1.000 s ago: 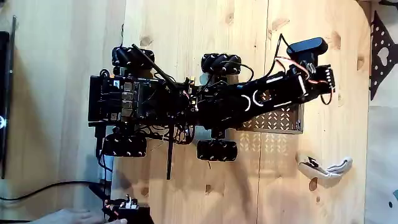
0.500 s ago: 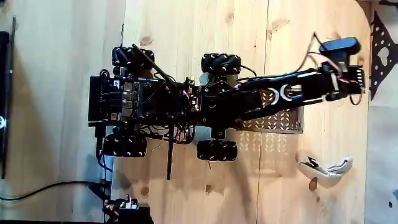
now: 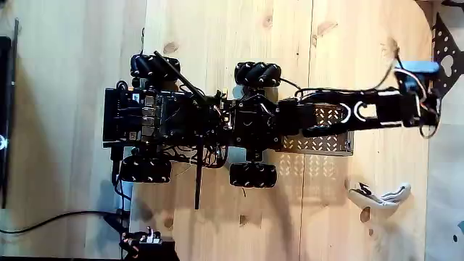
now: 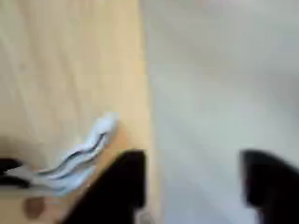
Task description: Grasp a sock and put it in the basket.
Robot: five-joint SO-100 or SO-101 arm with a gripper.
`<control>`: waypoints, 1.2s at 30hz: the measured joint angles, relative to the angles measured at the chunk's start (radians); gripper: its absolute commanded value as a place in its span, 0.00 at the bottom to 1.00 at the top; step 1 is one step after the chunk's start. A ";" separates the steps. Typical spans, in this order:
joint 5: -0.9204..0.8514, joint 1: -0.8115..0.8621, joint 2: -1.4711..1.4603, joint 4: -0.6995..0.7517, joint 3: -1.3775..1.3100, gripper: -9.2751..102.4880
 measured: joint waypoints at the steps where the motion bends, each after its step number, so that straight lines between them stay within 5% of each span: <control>1: 0.000 0.015 -0.008 0.000 0.000 0.27; 18: -0.091 0.301 -0.153 0.046 -0.190 0.39; 36: -0.288 0.468 -0.322 0.391 -0.360 0.39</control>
